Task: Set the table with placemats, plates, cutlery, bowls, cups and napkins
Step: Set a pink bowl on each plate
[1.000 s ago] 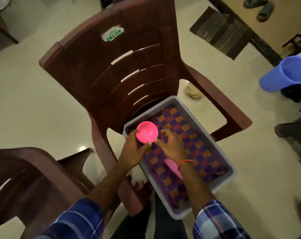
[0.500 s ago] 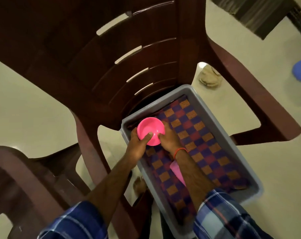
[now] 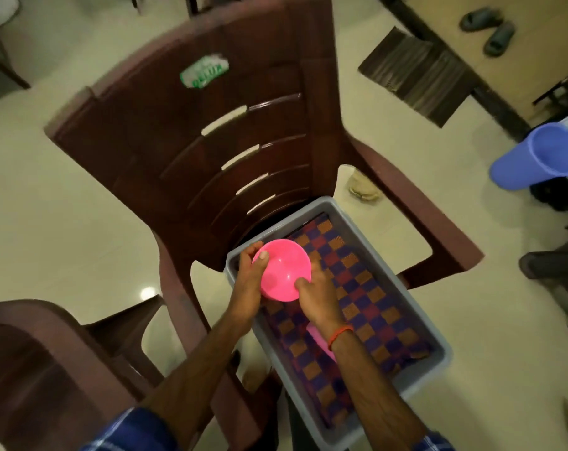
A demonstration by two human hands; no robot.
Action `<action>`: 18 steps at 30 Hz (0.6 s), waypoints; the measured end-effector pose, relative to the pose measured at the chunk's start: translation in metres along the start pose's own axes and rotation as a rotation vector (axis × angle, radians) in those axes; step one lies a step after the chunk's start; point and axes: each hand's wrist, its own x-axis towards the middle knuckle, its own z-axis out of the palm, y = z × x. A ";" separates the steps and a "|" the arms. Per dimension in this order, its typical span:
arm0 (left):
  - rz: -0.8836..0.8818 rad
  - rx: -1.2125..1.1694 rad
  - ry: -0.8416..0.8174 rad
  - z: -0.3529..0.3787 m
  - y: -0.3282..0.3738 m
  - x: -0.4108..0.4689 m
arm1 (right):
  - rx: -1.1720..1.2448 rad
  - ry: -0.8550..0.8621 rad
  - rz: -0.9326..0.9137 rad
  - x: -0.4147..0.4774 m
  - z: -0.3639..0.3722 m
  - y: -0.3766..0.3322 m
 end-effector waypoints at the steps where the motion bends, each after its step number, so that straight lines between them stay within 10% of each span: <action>1: 0.003 -0.017 -0.012 0.004 0.011 -0.011 | -0.007 0.014 -0.010 -0.013 -0.008 -0.008; 18: 0.099 0.046 -0.266 0.045 0.072 -0.192 | 0.074 0.173 -0.050 -0.255 -0.109 -0.053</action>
